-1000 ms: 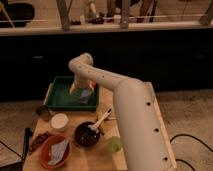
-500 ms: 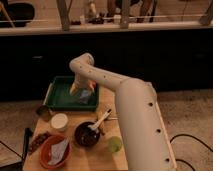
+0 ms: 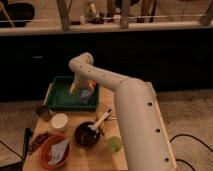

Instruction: Place sponge in tray

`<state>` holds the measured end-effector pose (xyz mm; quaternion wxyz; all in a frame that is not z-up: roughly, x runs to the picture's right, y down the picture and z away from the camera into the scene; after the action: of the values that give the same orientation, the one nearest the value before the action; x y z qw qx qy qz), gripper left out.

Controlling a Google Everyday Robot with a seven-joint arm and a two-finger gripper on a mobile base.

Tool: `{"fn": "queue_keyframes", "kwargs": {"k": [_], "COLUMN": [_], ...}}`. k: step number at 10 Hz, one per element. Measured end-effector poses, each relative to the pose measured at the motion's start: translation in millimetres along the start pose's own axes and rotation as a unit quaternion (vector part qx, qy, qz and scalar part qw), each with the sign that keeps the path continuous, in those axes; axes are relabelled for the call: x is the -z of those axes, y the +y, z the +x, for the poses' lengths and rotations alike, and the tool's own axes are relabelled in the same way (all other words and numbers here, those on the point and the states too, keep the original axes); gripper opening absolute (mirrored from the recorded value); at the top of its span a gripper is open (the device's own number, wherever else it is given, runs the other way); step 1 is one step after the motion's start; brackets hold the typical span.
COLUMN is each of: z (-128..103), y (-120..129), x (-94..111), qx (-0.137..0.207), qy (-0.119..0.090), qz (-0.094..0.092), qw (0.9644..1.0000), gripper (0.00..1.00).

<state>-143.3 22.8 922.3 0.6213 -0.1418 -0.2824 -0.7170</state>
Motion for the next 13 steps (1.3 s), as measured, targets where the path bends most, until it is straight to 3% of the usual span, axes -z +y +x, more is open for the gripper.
{"fn": "queue_keyframes", "kwargs": {"k": [13], "z": [2.3], "y": [-1.4], "x": [1.2], "qx": [0.003], "qy": [0.000], "qz": [0.003], "qw": [1.0000], "gripper": [0.80]}}
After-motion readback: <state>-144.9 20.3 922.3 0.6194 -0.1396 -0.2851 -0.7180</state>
